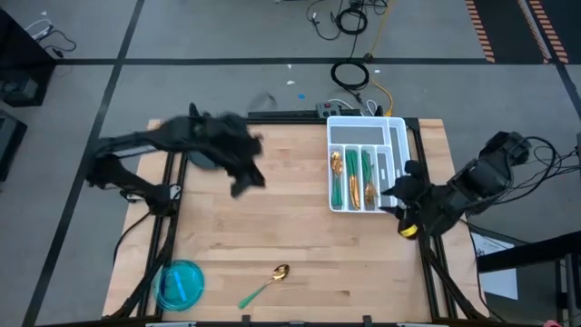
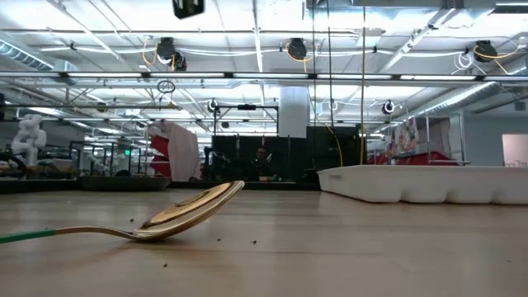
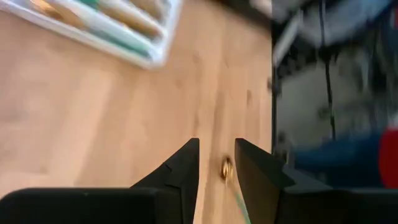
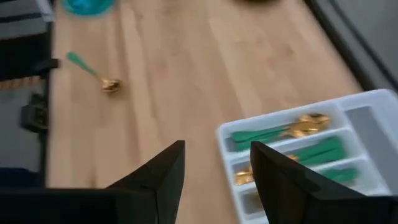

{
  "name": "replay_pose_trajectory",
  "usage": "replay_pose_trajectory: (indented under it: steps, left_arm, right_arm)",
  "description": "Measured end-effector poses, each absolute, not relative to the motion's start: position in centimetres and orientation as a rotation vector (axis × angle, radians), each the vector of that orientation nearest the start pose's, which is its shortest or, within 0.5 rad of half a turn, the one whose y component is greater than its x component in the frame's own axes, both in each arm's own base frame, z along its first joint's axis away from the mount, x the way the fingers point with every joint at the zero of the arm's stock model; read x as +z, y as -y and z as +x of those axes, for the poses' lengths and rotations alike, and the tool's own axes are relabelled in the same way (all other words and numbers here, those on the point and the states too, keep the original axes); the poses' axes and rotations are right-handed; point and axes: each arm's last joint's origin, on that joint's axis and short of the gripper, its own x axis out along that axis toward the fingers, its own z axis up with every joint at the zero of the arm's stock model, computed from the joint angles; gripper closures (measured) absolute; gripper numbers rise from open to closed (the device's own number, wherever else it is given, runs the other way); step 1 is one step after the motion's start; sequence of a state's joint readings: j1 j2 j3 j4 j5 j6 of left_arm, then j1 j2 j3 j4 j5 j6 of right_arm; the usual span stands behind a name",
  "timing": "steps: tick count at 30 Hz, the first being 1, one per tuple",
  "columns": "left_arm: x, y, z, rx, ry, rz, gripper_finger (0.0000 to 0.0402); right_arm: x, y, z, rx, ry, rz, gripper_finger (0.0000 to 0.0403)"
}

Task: Sort silverware
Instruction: Put the green spoon into the silverware tray

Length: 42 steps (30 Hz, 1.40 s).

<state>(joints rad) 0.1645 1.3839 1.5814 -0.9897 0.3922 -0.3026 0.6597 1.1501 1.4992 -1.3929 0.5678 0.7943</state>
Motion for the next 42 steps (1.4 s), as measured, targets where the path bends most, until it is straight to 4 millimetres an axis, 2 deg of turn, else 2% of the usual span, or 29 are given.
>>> replay_pose_trajectory:
  steps: [4, 8, 12, 15, 18, 24, 33, 42]
  left_arm:
    - [36.1, -0.9, 29.7, -0.249, -0.889, -0.438, 0.0292]
    - [31.7, 1.1, 31.5, -0.339, -0.913, -0.419, 0.0292]
    - [27.3, 2.6, 31.8, -0.375, -0.882, -0.416, 0.0292]
    - [23.9, 3.4, 31.3, -0.381, -0.884, -0.446, 0.0292]
    - [21.6, 4.0, 30.9, -0.395, -0.823, -0.478, 0.0292]
    - [19.2, 4.5, 30.7, -0.427, -0.652, -0.507, 0.0292]
    - [14.7, 6.9, 31.9, -0.54, -0.733, -0.543, 0.0292]
    - [12.0, 8.0, 32.9, -0.596, -0.705, -0.525, 0.0292]
  right_arm:
    - [40.4, -10.3, 14.1, -0.205, -0.798, 0.174, 0.0229]
    - [39.1, -12.2, 14.6, -0.203, -0.838, 0.161, 0.0229]
    - [37.3, -14.2, 15.1, -0.207, -0.886, 0.126, 0.0229]
    - [36.1, -15.5, 15.5, -0.217, -0.918, 0.096, 0.0229]
    - [35.3, -16.5, 15.9, -0.212, -0.93, 0.072, 0.0229]
    - [34.5, -17.4, 16.7, -0.216, -0.935, 0.06, 0.0229]
    - [34.7, -17.9, 17.1, -0.203, -0.892, 0.134, 0.0229]
    - [34.8, -18.0, 17.2, -0.193, -0.876, 0.159, 0.0229]
